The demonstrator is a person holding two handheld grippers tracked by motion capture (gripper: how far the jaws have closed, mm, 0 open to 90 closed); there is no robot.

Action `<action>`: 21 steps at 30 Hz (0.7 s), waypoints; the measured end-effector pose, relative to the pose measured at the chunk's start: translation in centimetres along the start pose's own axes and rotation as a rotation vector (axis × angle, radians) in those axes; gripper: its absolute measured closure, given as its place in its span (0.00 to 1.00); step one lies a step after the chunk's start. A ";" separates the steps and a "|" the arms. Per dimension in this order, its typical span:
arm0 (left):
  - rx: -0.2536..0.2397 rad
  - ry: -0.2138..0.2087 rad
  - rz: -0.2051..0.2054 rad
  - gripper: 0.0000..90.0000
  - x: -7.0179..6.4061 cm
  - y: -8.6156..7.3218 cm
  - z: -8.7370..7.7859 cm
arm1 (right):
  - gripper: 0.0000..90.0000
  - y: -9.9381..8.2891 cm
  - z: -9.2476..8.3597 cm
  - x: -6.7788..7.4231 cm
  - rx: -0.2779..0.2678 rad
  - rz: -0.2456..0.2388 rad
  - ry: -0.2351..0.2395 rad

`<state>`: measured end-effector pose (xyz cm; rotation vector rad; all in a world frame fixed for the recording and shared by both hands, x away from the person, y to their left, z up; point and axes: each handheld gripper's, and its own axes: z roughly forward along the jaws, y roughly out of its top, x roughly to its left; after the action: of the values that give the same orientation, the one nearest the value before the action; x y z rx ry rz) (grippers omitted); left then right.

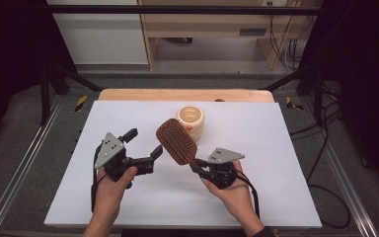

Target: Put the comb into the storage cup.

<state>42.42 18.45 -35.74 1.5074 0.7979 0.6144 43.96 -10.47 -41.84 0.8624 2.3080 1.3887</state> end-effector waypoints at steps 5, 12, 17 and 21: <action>0.009 -0.013 -0.055 0.03 -0.1 -0.1 -0.5 | 0.81 -0.2 0.0 0.3 -0.009 0.000 -0.008; 0.041 -0.024 -0.052 0.03 -0.6 -0.6 0.1 | 0.81 -0.4 0.3 0.6 -0.024 0.003 -0.009; 0.048 -0.023 -0.060 0.04 -0.6 -0.8 0.3 | 0.81 -0.5 0.5 0.8 -0.031 0.003 -0.004; 0.053 -0.028 -0.074 0.04 -0.7 -1.1 0.4 | 0.81 -0.4 0.5 1.0 -0.042 0.004 -0.002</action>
<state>42.14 17.63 -36.77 1.5246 0.8500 0.5200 43.31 -9.66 -42.39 0.8566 2.2679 1.4322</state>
